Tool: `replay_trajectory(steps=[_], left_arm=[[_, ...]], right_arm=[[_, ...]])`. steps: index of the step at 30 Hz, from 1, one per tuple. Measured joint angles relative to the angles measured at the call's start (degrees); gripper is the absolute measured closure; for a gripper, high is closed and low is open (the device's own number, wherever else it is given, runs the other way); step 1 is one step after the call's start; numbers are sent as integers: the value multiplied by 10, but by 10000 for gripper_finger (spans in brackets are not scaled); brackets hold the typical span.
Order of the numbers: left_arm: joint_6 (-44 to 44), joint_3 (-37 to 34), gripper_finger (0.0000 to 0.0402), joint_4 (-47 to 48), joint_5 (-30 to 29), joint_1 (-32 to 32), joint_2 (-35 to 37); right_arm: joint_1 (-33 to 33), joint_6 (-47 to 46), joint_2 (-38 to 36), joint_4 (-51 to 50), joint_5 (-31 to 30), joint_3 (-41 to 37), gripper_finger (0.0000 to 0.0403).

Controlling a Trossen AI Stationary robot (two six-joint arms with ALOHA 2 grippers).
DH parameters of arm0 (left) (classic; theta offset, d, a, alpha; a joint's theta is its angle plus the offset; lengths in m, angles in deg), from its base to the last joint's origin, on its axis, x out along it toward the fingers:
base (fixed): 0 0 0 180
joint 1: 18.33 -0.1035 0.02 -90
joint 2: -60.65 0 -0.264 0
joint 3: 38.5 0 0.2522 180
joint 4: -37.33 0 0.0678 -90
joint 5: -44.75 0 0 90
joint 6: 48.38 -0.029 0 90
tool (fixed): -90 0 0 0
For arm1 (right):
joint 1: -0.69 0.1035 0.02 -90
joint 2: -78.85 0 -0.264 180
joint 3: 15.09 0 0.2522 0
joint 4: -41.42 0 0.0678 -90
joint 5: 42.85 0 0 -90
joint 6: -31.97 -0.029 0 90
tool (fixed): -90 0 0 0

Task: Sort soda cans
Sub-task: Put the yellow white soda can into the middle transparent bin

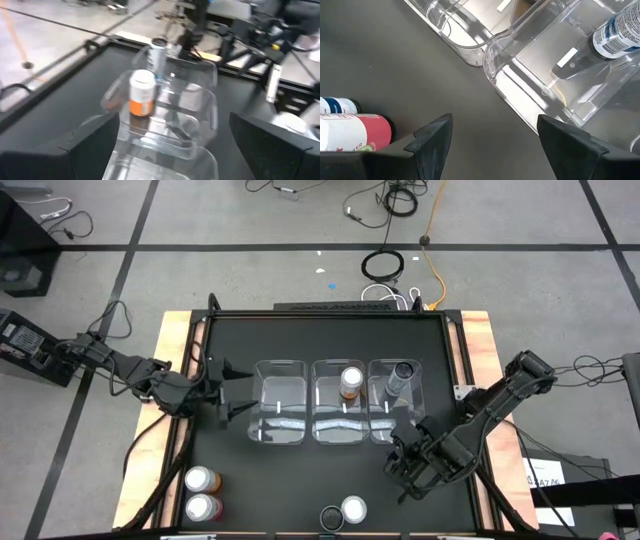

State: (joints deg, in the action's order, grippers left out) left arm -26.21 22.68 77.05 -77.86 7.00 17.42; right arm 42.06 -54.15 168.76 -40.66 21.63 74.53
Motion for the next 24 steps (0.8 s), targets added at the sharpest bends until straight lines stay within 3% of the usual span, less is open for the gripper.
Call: replay_trajectory(steps=[7, 16, 19, 24], left_arm=[[0, 0, 17, 0, 28, 0, 0], [104, 1, 17, 5, 72, 0, 2], [103, 33, 17, 71, 76, 0, 2], [150, 147, 17, 237, 78, 0, -14]], right_arm=[[0, 74, 0, 0, 12, 0, 122], [0, 129, 0, 2, 14, 0, 122], [0, 154, 0, 2, 14, 0, 122], [0, 186, 0, 2, 13, 0, 122]])
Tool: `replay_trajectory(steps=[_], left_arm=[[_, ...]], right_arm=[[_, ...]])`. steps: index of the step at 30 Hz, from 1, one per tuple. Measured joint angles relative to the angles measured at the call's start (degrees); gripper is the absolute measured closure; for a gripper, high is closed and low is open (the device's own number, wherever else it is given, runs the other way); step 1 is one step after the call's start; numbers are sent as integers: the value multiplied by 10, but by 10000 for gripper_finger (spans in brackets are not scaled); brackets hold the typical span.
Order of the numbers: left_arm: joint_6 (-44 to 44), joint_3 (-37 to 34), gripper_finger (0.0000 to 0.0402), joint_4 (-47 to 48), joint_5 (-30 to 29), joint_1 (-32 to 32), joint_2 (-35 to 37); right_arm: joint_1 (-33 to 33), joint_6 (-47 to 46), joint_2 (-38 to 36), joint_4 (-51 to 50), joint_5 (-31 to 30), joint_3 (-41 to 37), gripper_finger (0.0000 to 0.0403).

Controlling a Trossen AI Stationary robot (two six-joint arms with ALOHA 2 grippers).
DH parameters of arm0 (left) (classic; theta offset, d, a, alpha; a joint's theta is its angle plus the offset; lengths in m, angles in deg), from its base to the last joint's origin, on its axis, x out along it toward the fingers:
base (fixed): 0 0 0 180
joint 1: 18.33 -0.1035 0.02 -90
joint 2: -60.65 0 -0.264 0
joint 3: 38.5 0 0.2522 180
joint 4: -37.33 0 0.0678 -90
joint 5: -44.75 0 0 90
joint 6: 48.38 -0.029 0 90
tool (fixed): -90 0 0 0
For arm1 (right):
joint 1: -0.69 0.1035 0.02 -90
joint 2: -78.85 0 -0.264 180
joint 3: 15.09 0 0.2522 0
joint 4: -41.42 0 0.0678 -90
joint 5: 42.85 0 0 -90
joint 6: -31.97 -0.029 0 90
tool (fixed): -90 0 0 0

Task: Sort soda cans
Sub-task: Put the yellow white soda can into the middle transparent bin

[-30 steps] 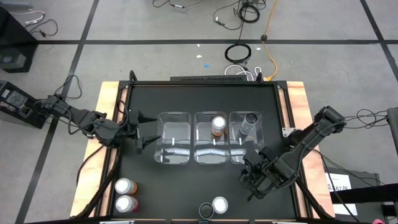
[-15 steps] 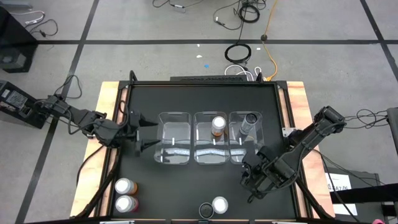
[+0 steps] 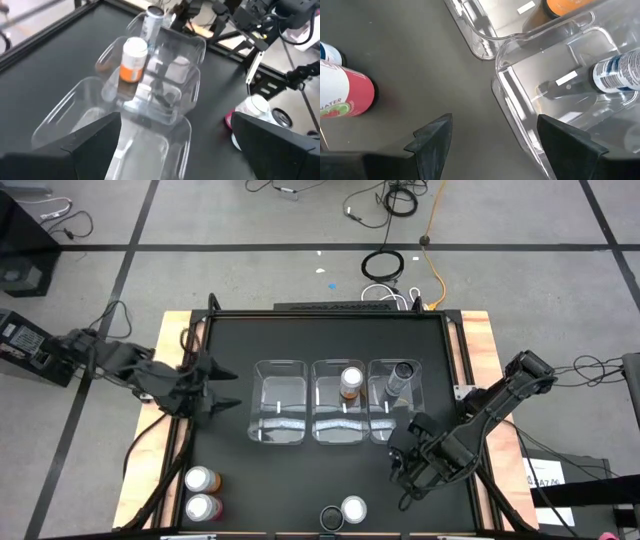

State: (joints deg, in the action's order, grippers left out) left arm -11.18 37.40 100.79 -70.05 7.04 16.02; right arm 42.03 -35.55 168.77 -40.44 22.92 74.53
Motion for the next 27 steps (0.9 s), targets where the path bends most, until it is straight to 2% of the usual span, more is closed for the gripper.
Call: replay_trajectory(steps=[4, 7, 13, 16, 20, 23, 27], left_arm=[[67, 99, 17, 132, 12, 0, -34], [148, 151, 17, 230, 33, 0, -71], [350, 177, 17, 402, 159, 2, -144], [402, 172, 17, 394, 198, 11, -168], [453, 172, 17, 397, 203, 37, -199], [492, 172, 17, 402, 197, 75, -223], [552, 172, 17, 403, 154, 147, -254]], right_arm=[[0, 23, 0, 0, 0, 0, 122], [0, 40, 0, 0, -1, 0, 122], [0, 59, 0, 0, -24, 0, 122], [0, 60, 0, 0, -49, 0, 122], [0, 65, 0, 3, -60, 0, 122], [0, 53, 0, 2, -60, 0, 122], [0, 56, 0, 2, -60, 0, 122]])
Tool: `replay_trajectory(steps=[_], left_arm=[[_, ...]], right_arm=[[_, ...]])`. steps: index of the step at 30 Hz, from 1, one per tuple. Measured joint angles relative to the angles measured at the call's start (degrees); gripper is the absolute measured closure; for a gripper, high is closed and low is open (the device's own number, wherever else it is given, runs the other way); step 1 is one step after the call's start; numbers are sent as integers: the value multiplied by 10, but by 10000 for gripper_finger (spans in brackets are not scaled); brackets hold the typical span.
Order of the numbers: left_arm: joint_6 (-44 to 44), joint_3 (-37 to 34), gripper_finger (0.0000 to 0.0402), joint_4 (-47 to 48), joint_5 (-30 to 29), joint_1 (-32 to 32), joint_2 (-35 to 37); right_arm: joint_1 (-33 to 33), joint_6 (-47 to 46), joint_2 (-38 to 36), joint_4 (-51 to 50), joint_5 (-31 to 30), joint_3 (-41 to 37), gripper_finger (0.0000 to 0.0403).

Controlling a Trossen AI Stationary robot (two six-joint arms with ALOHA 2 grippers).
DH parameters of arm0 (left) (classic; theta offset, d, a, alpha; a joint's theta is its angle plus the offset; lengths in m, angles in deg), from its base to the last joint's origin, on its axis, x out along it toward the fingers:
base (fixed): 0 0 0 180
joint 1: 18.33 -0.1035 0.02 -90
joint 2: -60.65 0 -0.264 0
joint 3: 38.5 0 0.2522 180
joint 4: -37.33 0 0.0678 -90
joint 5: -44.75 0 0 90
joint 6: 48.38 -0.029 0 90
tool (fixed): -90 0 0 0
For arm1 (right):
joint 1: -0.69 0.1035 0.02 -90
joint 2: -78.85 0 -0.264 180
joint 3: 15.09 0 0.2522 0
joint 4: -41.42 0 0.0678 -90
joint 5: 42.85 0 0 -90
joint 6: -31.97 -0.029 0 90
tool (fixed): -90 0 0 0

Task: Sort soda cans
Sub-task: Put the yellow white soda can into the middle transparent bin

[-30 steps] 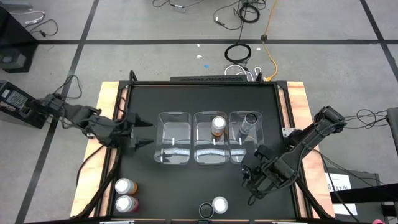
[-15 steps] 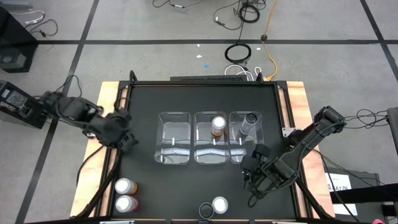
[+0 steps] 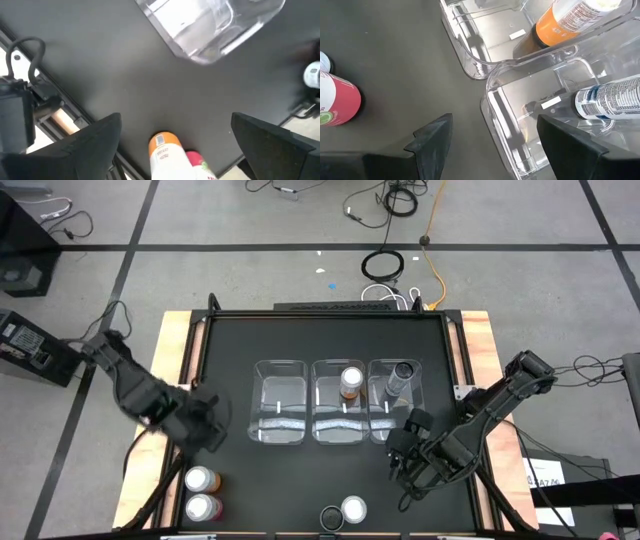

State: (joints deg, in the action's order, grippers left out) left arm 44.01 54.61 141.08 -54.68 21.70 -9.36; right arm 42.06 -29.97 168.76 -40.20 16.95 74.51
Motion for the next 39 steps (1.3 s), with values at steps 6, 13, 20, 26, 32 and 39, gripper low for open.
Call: replay_trajectory(steps=[6, 13, 20, 26, 32, 39], left_arm=[[122, 0, 17, 0, -22, 102, -44], [298, -41, 17, -1, -5, 180, -65], [393, -88, 17, -65, 34, 204, -65], [394, -91, 17, -96, 44, 197, -87], [393, -92, 17, -116, 67, 197, -122], [393, -92, 17, -127, 78, 202, -144]], right_arm=[[0, 7, 0, 0, 0, 0, 122], [0, 16, 0, 0, 0, 0, 122], [0, 16, 0, 6, 2, 0, 122], [0, 16, 0, 18, 3, 0, 122], [0, 16, 0, 26, 4, 0, 122], [0, 16, 0, 28, 5, 0, 122]])
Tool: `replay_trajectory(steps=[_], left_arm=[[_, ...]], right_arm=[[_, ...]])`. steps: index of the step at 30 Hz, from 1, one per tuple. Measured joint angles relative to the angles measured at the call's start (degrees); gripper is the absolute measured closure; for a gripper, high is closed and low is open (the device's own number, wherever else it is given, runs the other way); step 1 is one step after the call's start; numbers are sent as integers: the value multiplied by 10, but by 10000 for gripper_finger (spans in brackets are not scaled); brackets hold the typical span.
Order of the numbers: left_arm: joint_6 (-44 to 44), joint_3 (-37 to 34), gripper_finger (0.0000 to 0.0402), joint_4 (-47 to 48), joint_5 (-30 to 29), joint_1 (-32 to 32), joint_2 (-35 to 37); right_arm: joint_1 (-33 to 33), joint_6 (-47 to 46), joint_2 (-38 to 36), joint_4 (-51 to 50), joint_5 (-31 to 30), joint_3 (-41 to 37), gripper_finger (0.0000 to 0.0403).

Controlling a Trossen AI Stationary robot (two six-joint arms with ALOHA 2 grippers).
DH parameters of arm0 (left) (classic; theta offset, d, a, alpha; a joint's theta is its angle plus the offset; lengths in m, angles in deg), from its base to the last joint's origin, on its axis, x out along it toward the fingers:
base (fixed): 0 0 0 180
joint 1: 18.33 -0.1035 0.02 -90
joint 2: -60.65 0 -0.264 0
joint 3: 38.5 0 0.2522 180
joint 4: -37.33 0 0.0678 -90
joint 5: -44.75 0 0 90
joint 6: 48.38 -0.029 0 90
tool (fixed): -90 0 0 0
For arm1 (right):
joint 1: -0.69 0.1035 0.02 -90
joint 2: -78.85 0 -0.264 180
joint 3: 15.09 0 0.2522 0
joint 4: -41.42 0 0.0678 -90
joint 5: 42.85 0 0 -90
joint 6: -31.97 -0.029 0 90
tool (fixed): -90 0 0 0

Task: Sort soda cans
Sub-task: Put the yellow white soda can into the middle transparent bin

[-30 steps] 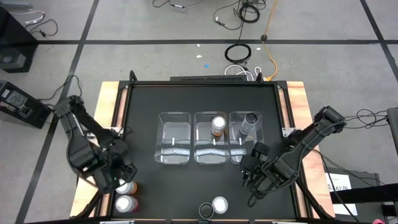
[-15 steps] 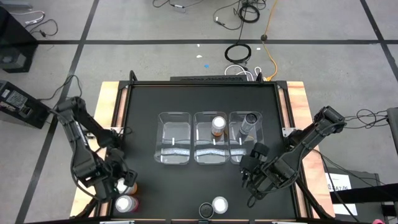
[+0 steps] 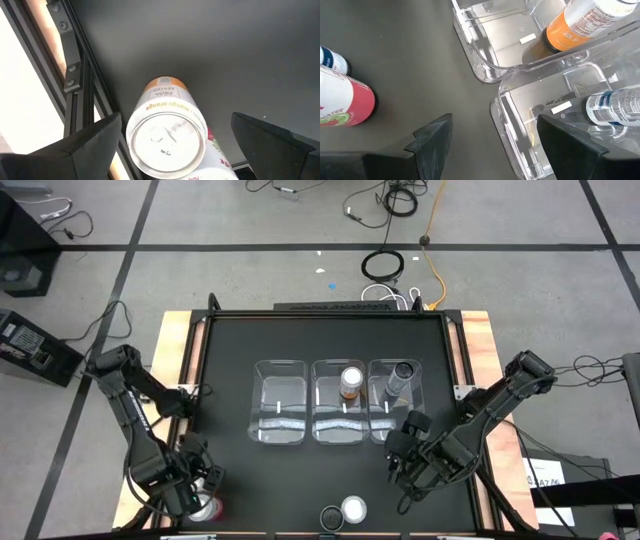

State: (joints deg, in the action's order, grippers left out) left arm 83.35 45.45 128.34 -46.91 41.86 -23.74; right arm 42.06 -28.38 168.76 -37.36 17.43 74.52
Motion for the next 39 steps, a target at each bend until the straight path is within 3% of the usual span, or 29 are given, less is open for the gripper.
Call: replay_trajectory(steps=[25, 39], left_arm=[[-21, 0, 17, -28, 17, 7, -63], [-21, 0, 17, 11, 16, 7, -64]], right_arm=[[0, 0, 0, 6, 15, 0, 122], [0, 2, 0, 6, 15, 0, 122]])
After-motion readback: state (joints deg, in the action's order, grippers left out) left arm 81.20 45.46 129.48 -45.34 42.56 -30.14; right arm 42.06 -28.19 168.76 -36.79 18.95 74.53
